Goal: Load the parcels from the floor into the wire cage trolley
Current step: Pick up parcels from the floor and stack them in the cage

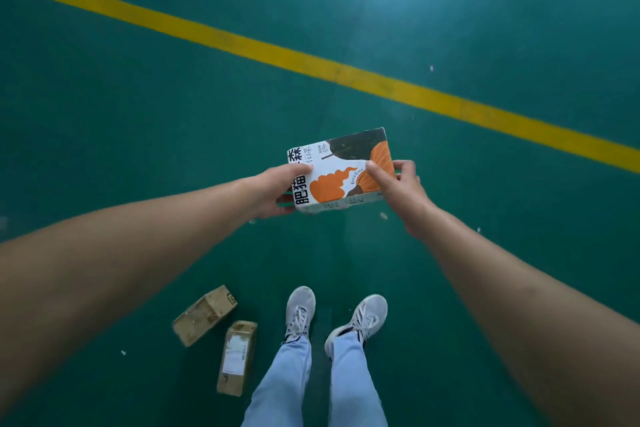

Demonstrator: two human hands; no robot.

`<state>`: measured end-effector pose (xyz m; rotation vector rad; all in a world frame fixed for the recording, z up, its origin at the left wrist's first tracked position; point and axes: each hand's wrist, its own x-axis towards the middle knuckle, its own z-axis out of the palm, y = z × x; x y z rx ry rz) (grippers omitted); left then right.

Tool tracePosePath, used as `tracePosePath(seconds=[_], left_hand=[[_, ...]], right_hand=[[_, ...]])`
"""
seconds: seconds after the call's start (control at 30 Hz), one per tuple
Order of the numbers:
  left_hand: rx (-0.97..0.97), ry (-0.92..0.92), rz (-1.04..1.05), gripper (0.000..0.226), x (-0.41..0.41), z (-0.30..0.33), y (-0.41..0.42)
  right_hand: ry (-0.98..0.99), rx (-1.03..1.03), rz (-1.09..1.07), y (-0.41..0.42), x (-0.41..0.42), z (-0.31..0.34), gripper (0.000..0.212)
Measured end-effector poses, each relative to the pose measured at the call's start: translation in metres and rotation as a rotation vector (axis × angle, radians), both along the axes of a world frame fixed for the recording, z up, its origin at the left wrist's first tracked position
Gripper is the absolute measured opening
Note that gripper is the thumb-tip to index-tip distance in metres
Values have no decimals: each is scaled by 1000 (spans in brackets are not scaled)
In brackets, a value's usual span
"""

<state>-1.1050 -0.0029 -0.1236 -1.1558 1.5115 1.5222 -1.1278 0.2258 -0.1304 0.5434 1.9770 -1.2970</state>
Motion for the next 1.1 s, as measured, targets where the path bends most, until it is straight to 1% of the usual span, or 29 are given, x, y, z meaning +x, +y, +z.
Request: tracePosePath(seconds=[0.07, 0.1, 0.17, 0.2, 0.23, 0.27, 0.33, 0.4, 0.47, 0.57, 0.7, 0.8, 0.87, 1.0, 1.1], left_hand=[[11, 56, 83, 26, 11, 67, -25], [18, 87, 106, 38, 19, 99, -38], [12, 147, 130, 79, 39, 159, -64], [21, 171, 131, 91, 51, 188, -76], [26, 201, 141, 91, 65, 217, -85], [25, 243, 147, 85, 84, 251, -98], [-1, 294, 153, 79, 107, 295, -110], [-30, 342, 187, 73, 140, 335, -126], [-64, 390, 230, 61, 175, 369, -137], [-129, 432, 298, 59, 232, 413, -137], [-163, 486, 428, 65, 310, 441, -119], [-202, 521, 568, 64, 374, 456, -97], [-204, 519, 646, 63, 406, 461, -84], [-254, 522, 837, 68, 490, 460, -55], [-283, 541, 986, 58, 556, 454, -36]], right_hand=[[-8, -81, -6, -29, 1, 64, 75], [-33, -108, -11, -42, 2, 94, 75], [-32, -184, -22, -70, 10, 150, 68], [-23, -227, -25, -82, 15, 179, 64], [-21, -259, -26, -92, 23, 205, 64], [-24, -289, -3, -106, 34, 235, 66], [-45, -315, 43, -120, 44, 266, 80], [-61, -353, 148, -135, 59, 300, 93], [-52, -398, 249, -147, 75, 332, 90], [-34, -468, 382, -155, 103, 372, 80], [-34, -502, 568, -158, 146, 406, 64], [-37, -498, 693, -162, 185, 429, 57], [-51, -484, 740, -166, 203, 435, 58], [-60, -448, 935, -178, 266, 445, 66], [-81, -445, 1047, -189, 324, 447, 68]])
